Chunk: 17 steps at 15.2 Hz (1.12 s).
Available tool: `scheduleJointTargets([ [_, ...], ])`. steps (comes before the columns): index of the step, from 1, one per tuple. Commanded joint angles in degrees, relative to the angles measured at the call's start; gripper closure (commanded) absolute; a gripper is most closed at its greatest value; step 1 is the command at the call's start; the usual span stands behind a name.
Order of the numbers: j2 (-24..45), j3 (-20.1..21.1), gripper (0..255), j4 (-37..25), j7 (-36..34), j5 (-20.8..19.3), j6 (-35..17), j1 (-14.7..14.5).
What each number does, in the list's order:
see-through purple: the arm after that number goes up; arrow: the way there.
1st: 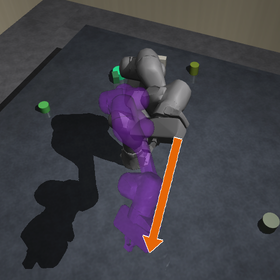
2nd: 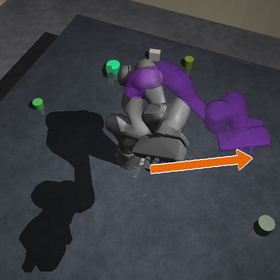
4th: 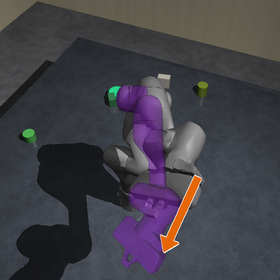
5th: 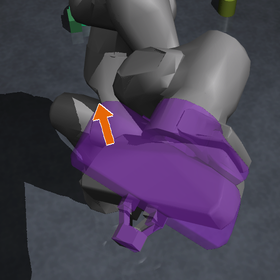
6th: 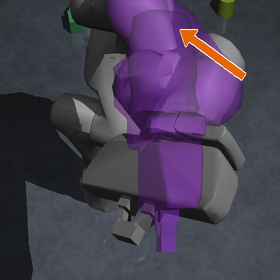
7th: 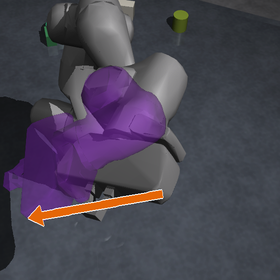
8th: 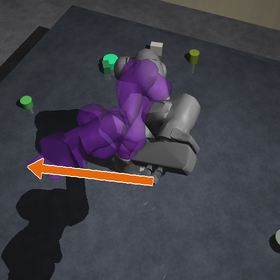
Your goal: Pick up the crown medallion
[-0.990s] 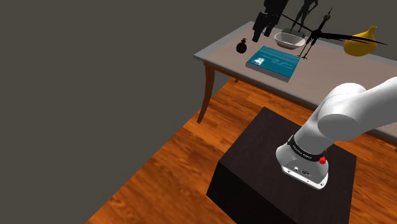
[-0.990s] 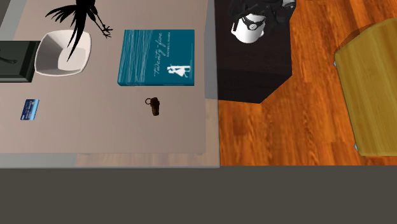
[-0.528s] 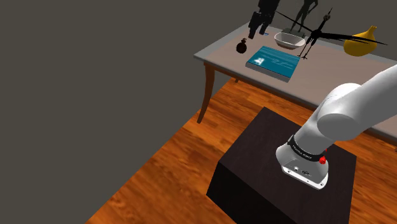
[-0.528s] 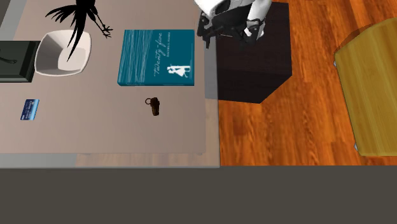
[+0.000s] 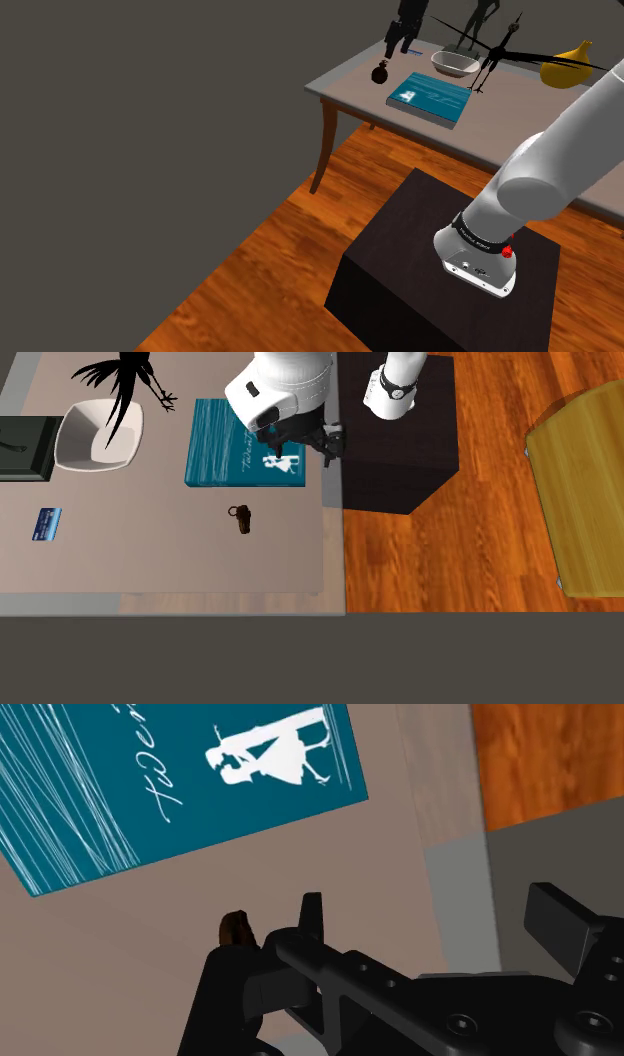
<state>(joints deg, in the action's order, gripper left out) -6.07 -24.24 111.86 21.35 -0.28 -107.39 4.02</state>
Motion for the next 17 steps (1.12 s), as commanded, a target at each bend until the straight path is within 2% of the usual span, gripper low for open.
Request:
scheduleJointTargets([
  [1, 5.0, -1.6, 0, -4.3, 2.9, 2.3, 0.1, 0.7],
  [6, 17.6, -3.6, 0, -15.9, 9.3, 8.9, 1.9, 4.3],
  [12, 33.9, -3.3, 0, -34.5, 14.5, 16.3, 7.3, 11.8],
  [17, 34.7, -2.9, 0, -32.4, 14.9, 16.7, 4.6, 11.9],
])
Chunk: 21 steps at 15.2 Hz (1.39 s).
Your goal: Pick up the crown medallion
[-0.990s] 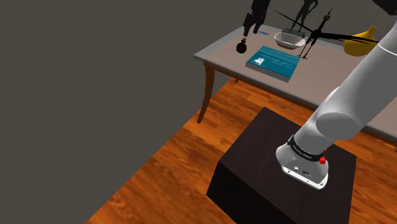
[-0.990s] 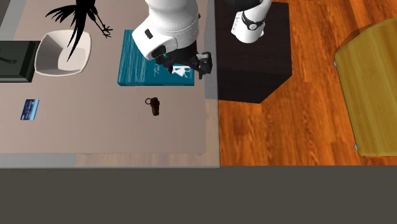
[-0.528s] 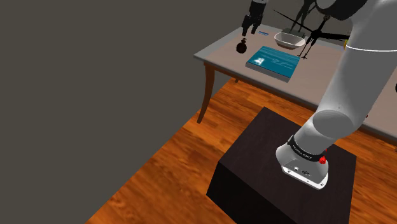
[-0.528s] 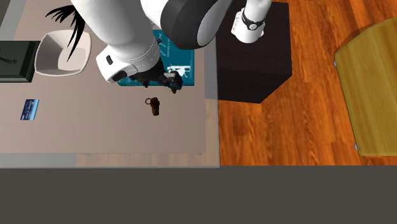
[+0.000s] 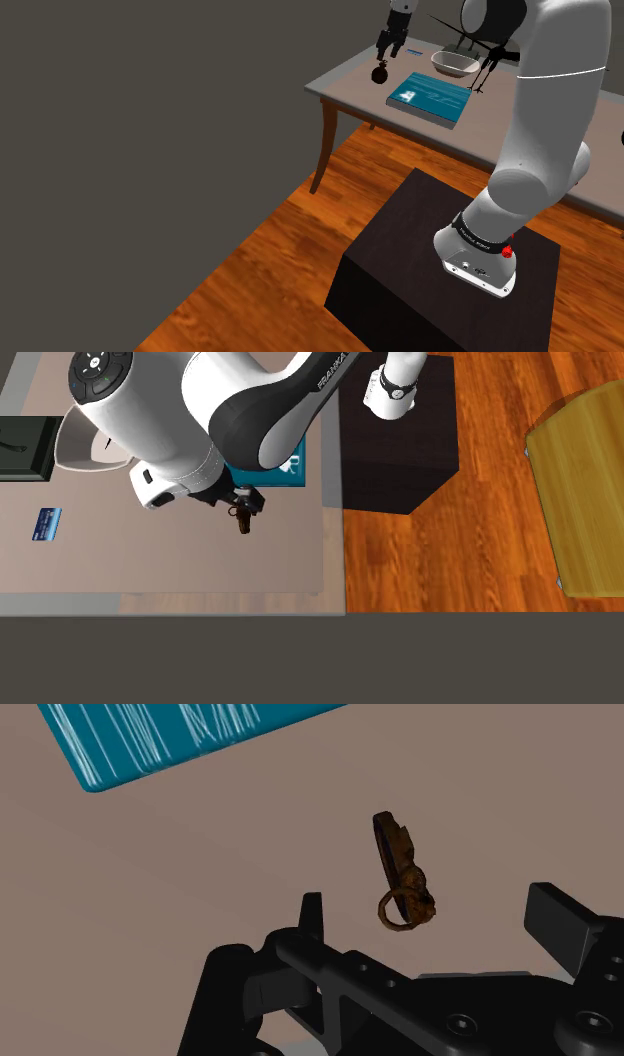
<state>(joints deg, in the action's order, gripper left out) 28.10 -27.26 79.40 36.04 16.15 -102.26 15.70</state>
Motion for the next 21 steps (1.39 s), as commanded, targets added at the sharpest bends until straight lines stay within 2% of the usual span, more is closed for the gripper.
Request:
scheduleJointTargets([
  [1, 0.6, 0.1, 0, 0.6, 0.3, 0.3, -1.2, 0.2],
  [5, 1.0, 0.2, 0, 2.2, 0.6, 0.5, -3.0, 0.0],
  [6, 0.9, 0.2, 255, 2.2, 0.7, 0.5, -3.0, 0.1],
  [15, 1.0, 0.2, 255, 2.2, 0.6, 0.5, -3.0, 0.0],
  [21, 0.4, 0.0, 255, -1.6, 0.0, 0.1, 1.2, 0.4],
])
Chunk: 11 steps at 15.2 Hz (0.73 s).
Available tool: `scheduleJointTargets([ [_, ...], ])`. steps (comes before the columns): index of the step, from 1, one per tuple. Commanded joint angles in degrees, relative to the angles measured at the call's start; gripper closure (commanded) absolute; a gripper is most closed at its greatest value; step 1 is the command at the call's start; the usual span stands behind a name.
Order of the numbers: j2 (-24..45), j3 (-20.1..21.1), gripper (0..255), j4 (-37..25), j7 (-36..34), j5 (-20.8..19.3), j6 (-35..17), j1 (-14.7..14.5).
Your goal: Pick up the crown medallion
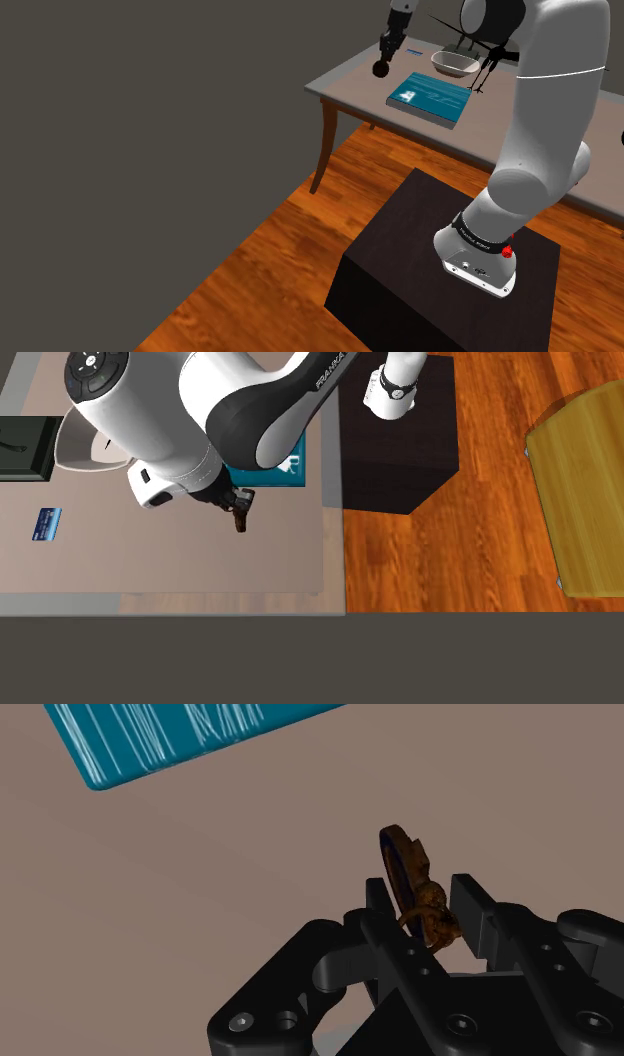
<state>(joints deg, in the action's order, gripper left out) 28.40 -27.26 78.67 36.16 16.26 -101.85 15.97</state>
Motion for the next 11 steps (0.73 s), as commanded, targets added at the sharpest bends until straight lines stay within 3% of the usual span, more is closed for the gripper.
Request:
scheduleJointTargets([
  [1, 0.0, 0.0, 255, -1.6, -0.2, -0.1, 1.6, 0.2],
  [11, 0.3, -0.2, 255, -8.4, -0.9, -0.2, 7.9, 1.2],
])
